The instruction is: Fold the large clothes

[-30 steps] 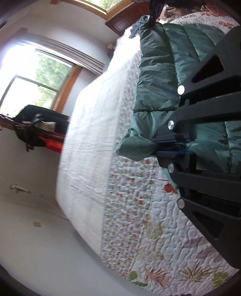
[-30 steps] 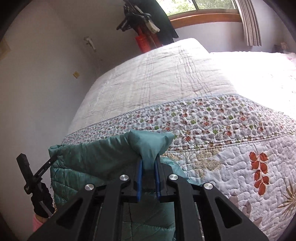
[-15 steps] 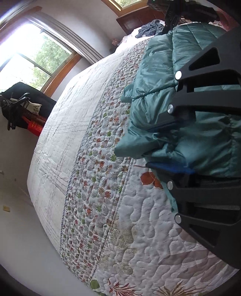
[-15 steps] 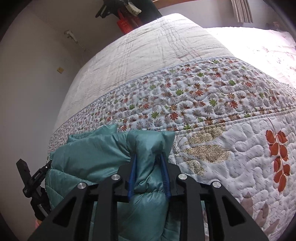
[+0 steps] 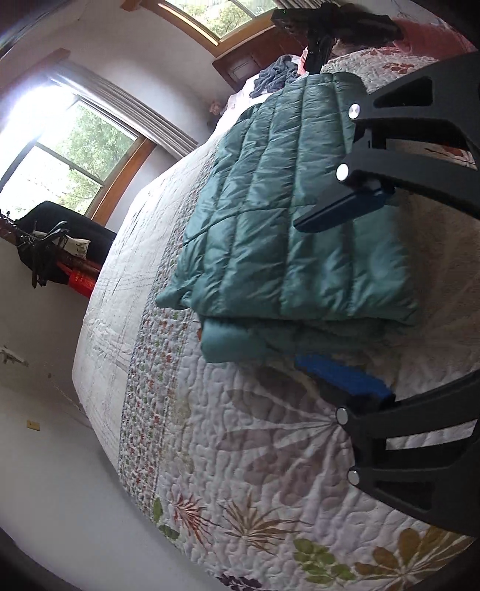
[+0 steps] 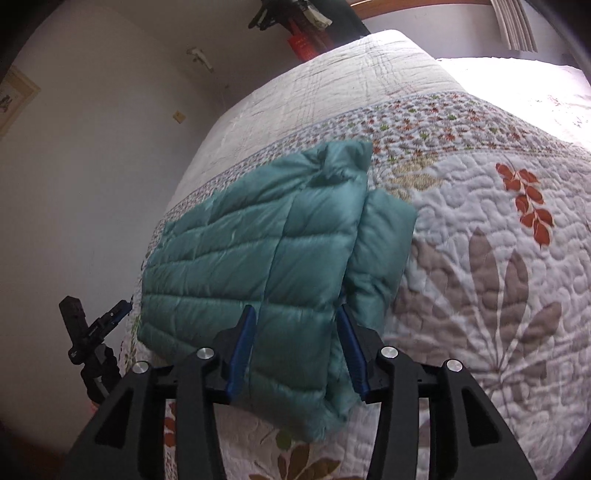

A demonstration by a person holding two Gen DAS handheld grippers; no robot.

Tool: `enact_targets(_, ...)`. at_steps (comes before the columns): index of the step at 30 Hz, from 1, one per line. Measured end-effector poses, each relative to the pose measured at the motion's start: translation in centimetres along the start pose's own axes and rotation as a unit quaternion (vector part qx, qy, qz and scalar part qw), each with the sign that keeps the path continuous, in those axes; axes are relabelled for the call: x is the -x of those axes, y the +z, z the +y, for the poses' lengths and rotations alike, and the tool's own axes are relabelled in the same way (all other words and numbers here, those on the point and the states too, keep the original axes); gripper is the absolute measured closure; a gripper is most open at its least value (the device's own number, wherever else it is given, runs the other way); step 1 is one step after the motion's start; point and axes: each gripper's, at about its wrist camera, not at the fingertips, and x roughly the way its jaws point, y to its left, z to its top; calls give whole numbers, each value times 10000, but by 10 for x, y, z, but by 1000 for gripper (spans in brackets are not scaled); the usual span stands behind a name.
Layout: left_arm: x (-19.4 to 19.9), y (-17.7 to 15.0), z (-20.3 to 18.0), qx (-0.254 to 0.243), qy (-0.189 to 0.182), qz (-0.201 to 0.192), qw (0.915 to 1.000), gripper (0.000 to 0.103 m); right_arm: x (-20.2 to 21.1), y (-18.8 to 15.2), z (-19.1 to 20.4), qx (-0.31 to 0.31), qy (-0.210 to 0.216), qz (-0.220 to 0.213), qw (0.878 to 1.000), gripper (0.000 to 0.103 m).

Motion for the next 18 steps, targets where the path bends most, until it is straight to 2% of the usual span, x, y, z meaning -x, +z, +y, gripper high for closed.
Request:
enact_targets(4, -2, -25, 2, 76, -55, 75, 9999, 34, 0, -32, 5, 130, -32, 69, 9999, 56)
enact_targets(10, -20, -40, 18, 521, -250, 247, 9980, 36, -18, -44, -10, -117, 88, 163, 9998, 56)
enact_targets(12, -26, -43, 20, 570, -314, 319, 9974, 44, -21, -45, -9, -97, 180, 119, 9997, 58)
enact_targets(14, -29, -43, 19, 596, -344, 324, 9971, 49, -22, -45, -10, -44, 241, 109, 9996, 66)
enact_targets(15, -29, -42, 19, 619, -345, 305, 9970, 56, -21, -46, -9, 0, 220, 103, 9997, 69)
enact_targets(17, -26, -41, 20, 698, -426, 251, 9963, 68, -15, -51, -6, 106, 247, 45, 9996, 82)
enact_targets(18, -24, -41, 21, 722, -460, 224, 9961, 75, -12, -52, -4, 138, 280, 12, 9995, 85)
